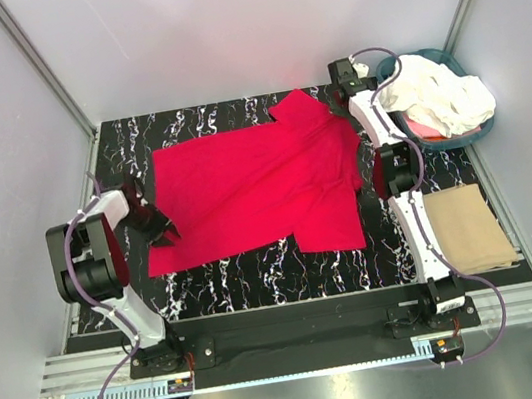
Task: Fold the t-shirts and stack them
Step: Flatten the tshirt out
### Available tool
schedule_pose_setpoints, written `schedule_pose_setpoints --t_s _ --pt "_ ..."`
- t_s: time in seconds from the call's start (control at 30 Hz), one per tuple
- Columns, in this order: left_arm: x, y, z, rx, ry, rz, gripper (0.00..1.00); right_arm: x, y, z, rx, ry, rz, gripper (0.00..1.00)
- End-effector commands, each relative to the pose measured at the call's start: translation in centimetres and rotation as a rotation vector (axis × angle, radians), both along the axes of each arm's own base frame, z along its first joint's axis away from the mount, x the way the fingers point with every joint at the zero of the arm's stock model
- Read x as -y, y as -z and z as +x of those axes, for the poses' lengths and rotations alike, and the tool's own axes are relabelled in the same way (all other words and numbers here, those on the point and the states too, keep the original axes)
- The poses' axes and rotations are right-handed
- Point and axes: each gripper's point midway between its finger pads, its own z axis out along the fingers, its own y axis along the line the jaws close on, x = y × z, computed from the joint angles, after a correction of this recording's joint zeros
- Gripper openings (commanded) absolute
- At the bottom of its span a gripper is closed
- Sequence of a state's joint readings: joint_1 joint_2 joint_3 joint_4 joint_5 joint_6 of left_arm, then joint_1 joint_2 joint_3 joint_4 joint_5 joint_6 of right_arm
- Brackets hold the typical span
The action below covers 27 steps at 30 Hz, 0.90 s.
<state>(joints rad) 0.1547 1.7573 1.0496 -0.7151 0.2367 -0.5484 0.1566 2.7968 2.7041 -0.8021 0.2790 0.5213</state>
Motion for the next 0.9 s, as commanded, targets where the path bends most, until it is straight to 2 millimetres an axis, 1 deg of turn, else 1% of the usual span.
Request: schedule_pose_setpoints --t_s 0.0,0.03,0.07,0.1,0.13,0.17,0.2,0.23,0.27,0.3,0.37,0.4,0.43,0.47,0.5,0.57,0.6,0.63,0.67,0.7,0.73,0.77,0.8,0.83,0.87 --pt "-3.0 0.6 1.1 0.01 0.047 0.125 0.38 -0.3 0.1 -0.5 -0.031 -0.045 -0.04 0.0" --pt "-2.8 0.0 1.3 0.033 0.064 0.118 0.38 -0.6 -2.1 0.2 0.02 -0.049 -0.03 0.01" --pt "-2.3 -0.2 1.4 0.045 0.081 0.1 0.39 -0.9 -3.2 0.0 0.029 -0.062 -0.03 0.02" --pt "-1.4 -0.6 1.5 0.063 0.118 0.094 0.4 -0.9 -3.0 -0.7 0.004 -0.071 -0.037 0.02" --pt "-0.9 -0.7 1.4 0.069 0.134 0.086 0.4 -1.1 -6.1 -0.9 0.039 -0.079 -0.033 0.04" --pt "-0.2 -0.7 1.1 0.07 0.148 0.066 0.41 -1.3 -7.0 -1.5 0.03 -0.105 -0.028 0.07" --pt "0.6 -1.2 1.1 0.093 0.172 0.058 0.42 -1.1 -6.4 -2.7 -0.013 -0.111 -0.035 0.1" --pt "1.1 -1.4 1.1 0.103 0.186 0.049 0.42 -1.0 -9.3 -3.8 -0.001 -0.116 -0.032 0.12" --pt "1.6 -1.7 1.0 0.115 0.195 0.034 0.43 -0.9 -9.9 -4.8 -0.019 -0.125 -0.029 0.14" --pt "2.1 -2.3 1.1 0.138 0.214 0.03 0.43 -0.9 -11.0 -6.3 -0.037 -0.134 -0.022 0.19" --pt "2.5 -3.0 1.3 0.161 0.227 0.035 0.44 -1.2 -11.4 -8.5 -0.078 -0.14 0.006 0.22" --pt "2.8 -3.5 1.3 0.179 0.23 0.036 0.44 -1.3 -11.9 -10.2 -0.099 -0.144 0.013 0.24" --pt "2.9 -3.9 1.4 0.192 0.23 0.038 0.45 -1.5 -11.9 -11.0 -0.112 -0.151 0.022 0.24" --pt "2.9 -4.2 1.5 0.202 0.229 0.045 0.45 -1.7 -10.8 -12.5 -0.159 -0.157 0.035 0.25" --pt "3.1 -4.7 1.6 0.217 0.222 0.043 0.45 -1.8 -12.2 -13.4 -0.142 -0.169 0.043 0.26" --pt "3.4 -5.2 1.6 0.23 0.219 0.035 0.45 -3.2 -12.1 -15.3 -0.172 -0.231 0.086 0.26" --pt "3.5 -5.6 1.7 0.242 0.213 0.033 0.45 -3.7 -10.2 -17.3 -0.238 -0.256 0.099 0.26" --pt "3.6 -5.9 1.7 0.249 0.213 0.031 0.45 -4.4 -11.0 -18.5 -0.231 -0.289 0.121 0.25" --pt "3.7 -6.1 1.7 0.255 0.211 0.029 0.45 -6.2 -10.6 -20.2 -0.261 -0.354 0.167 0.25" --pt "4.0 -6.5 1.6 0.264 0.211 0.026 0.45 -6.5 -9.2 -23.0 -0.316 -0.372 0.178 0.25" --pt "4.2 -6.6 1.5 0.268 0.212 0.019 0.45 -7.1 -8.8 -23.8 -0.306 -0.392 0.191 0.23" --pt "4.4 -6.7 1.2 0.267 0.21 0.013 0.45 -8.4 -8.1 -25.4 -0.321 -0.428 0.211 0.22" --pt "4.8 -7.1 0.9 0.276 0.202 0.005 0.45 -8.2 -5.9 -28.1 -0.386 -0.424 0.216 0.21" --pt "5.0 -7.3 0.7 0.28 0.198 -0.006 0.45 -8.9 -6.6 -28.6 -0.339 -0.44 0.236 0.2" --pt "5.2 -7.2 0.2 0.275 0.198 -0.021 0.46 -9.2 -6.3 -29.4 -0.34 -0.438 0.256 0.17"
